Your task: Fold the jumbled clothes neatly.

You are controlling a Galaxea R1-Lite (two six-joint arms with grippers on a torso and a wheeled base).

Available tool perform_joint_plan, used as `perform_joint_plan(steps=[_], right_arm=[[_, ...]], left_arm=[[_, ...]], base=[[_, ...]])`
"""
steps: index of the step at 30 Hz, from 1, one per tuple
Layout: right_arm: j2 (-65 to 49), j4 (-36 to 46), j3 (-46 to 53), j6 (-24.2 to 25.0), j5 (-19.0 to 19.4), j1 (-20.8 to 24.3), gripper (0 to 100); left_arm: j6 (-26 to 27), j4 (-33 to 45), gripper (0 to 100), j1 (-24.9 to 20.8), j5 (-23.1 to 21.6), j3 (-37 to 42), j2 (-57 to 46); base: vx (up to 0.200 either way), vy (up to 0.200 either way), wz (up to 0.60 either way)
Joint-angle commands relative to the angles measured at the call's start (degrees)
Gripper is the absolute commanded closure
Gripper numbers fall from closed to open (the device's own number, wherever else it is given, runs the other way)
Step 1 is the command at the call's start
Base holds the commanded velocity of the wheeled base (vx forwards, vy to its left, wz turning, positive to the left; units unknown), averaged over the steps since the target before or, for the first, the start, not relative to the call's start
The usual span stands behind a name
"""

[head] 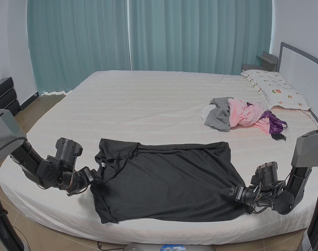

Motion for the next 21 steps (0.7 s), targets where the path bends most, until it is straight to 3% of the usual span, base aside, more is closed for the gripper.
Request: perform_joint_plan(steps=[1,9,17,19,21], right_arm=[[3.2,-0.1,-0.6,0.0,0.0,-0.2,0],[3.2,-0.2,-0.3,0.1,0.1,-0.3,0],[2.5,-0.9,0.3,2.7,0.0,0.3,0],[2.5,-1.0,0.3,2.7,0.0,0.3,0],[1.7,-1.1,1.1,2.7,0.0,0.4,0]], left_arm=[[2.6,0.0,0,4.9,0.3,3.5,-3.8],[4.2,0.1,0,6.4,-0.3,4.3,-9.0],[2.0,0.2,0,-4.9,0.4,3.3,-7.1],[1.9,0.2,0,-5.2,0.5,3.1,-6.6],[1.5,0.4,0,-8.7,2.3,1.1,-2.1]], base=[[0.000,0.000,0.00],[0.000,0.000,0.00],[0.000,0.000,0.00],[0.000,0.000,0.00],[0.000,0.000,0.00]])
